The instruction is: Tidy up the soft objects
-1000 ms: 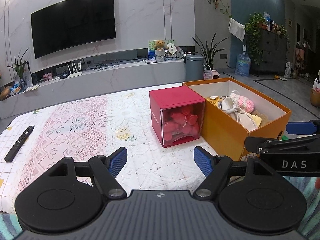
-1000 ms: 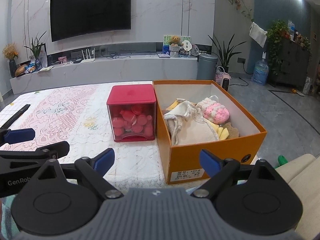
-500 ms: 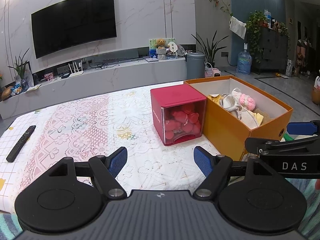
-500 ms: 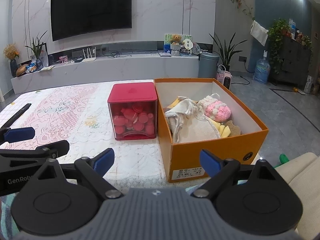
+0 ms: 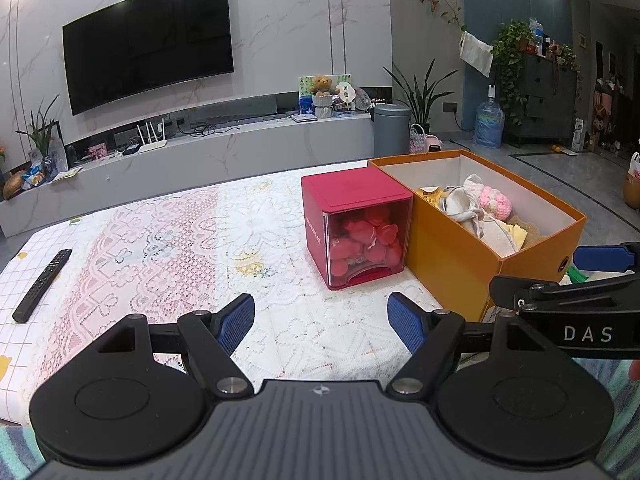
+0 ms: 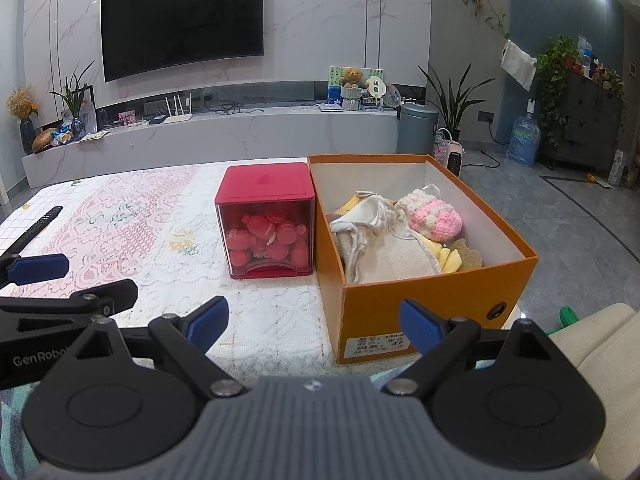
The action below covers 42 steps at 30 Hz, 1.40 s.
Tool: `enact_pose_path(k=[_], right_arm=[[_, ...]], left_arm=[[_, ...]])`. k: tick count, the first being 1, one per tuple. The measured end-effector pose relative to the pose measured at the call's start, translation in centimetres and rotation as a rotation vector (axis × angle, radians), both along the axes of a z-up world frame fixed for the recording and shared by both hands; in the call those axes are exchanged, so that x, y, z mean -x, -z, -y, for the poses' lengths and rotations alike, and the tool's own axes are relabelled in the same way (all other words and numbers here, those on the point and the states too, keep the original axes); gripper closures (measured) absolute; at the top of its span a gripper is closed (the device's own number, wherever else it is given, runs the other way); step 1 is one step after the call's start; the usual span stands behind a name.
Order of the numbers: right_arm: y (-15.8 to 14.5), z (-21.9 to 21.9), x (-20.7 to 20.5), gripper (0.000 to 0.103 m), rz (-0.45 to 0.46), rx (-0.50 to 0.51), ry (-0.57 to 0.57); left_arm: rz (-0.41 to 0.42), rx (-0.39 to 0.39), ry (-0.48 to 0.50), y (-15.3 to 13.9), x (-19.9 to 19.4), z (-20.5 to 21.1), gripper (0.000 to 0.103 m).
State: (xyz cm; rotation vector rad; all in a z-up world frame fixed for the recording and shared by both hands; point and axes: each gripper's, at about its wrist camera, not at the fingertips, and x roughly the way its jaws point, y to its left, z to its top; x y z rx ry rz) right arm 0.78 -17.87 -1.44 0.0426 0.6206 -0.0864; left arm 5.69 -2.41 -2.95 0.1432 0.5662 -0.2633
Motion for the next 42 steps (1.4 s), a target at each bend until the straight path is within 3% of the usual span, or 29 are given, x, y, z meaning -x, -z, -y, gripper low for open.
enact_pose_path(k=[42], right_arm=[[0.11, -0.10, 0.15, 0.012, -0.006, -0.003, -0.001]], left_arm=[[-0.011, 0.012, -0.007, 0.06, 0.18, -0.32, 0.014]])
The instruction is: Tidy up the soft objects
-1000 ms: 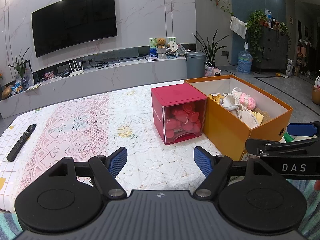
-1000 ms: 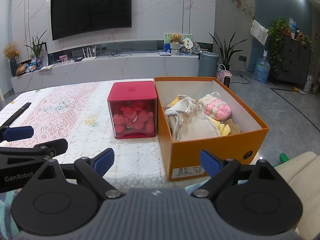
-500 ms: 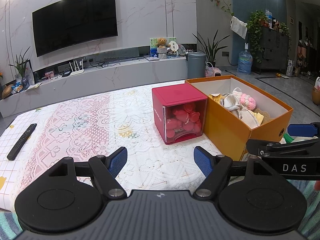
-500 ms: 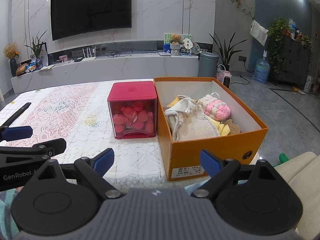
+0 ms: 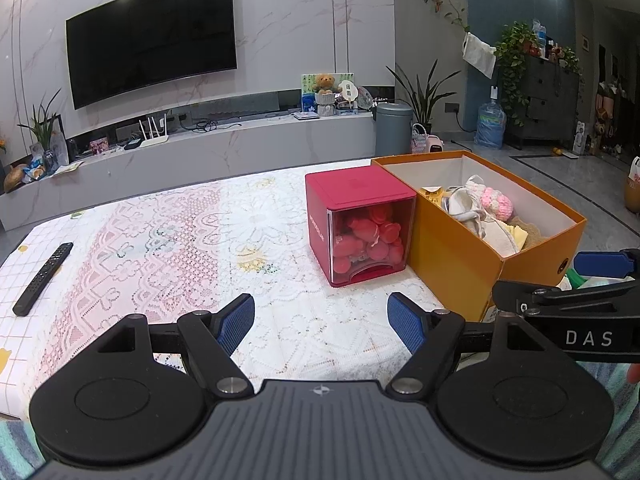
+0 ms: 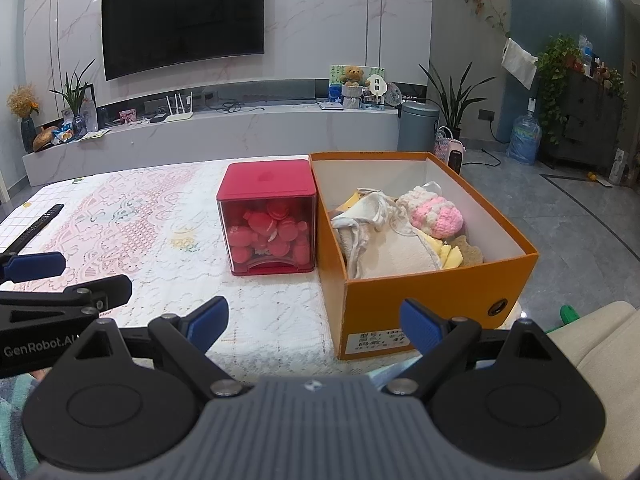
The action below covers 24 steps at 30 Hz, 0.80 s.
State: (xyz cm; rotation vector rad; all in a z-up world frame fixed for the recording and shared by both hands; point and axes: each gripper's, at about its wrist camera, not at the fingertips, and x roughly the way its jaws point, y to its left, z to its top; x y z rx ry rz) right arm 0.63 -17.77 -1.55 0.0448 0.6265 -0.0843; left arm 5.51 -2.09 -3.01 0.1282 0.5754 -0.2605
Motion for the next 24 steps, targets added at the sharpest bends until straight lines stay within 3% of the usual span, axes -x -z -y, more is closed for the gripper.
enact_pose_path(k=[24], right_arm=[[0.22, -0.16, -0.05, 0.012, -0.007, -0.002, -0.004]], left_arm=[[0.000, -0.002, -0.001, -0.23, 0.29, -0.04, 0.014]])
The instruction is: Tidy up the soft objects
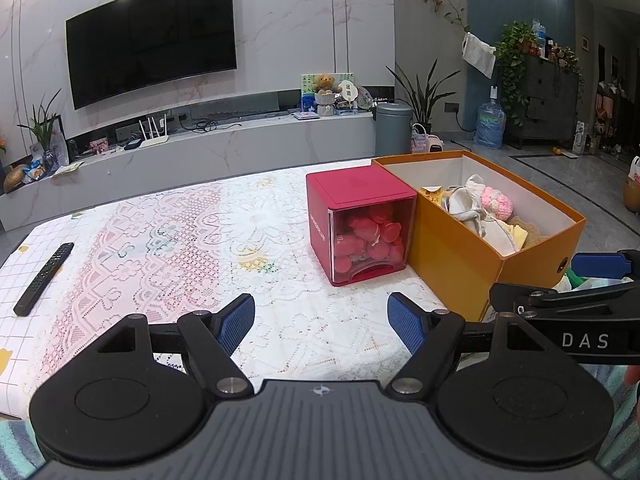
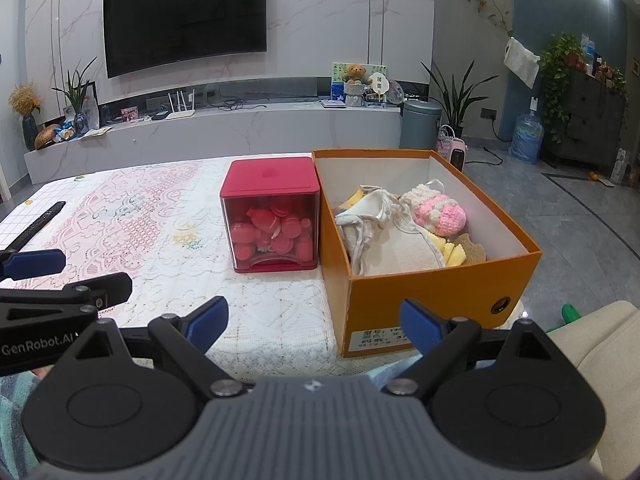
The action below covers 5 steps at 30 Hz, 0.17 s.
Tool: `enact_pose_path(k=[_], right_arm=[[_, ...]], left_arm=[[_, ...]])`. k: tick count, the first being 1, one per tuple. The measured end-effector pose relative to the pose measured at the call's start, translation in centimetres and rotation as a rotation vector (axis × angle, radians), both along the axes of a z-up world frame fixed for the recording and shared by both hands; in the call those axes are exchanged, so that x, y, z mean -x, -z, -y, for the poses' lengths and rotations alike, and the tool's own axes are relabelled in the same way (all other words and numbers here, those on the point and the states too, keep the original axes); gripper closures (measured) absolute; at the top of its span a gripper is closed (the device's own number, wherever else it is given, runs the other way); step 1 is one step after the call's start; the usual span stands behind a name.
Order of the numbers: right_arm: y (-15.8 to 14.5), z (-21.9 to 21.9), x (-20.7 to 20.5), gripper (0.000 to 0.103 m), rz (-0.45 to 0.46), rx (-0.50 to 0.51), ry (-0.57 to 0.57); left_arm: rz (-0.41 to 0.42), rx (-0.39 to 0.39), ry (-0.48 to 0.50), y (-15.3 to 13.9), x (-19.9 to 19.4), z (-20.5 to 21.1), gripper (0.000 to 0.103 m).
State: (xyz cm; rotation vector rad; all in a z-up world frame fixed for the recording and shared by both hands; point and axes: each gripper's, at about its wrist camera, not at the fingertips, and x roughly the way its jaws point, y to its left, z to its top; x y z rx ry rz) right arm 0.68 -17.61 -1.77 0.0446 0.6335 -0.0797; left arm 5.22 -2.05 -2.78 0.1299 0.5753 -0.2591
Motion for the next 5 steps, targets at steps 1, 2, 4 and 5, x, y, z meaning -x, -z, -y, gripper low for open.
enact_pose_path(k=[1, 2, 4, 5], right_arm=[[0.00, -0.01, 0.00, 0.012, 0.000, 0.000, 0.000], [0.00, -0.02, 0.00, 0.012, 0.000, 0.000, 0.000], [0.00, -0.04, 0.02, 0.012, 0.000, 0.000, -0.001], [0.00, -0.03, 0.01, 0.012, 0.001, 0.000, 0.000]], left_arm=[[0.001, -0.001, -0.001, 0.01, -0.03, 0.01, 0.014], [0.003, -0.001, -0.003, 0.00, 0.00, -0.01, 0.014], [0.006, -0.003, -0.009, -0.01, -0.01, -0.06, 0.014], [0.006, -0.003, -0.009, -0.04, 0.00, -0.07, 0.014]])
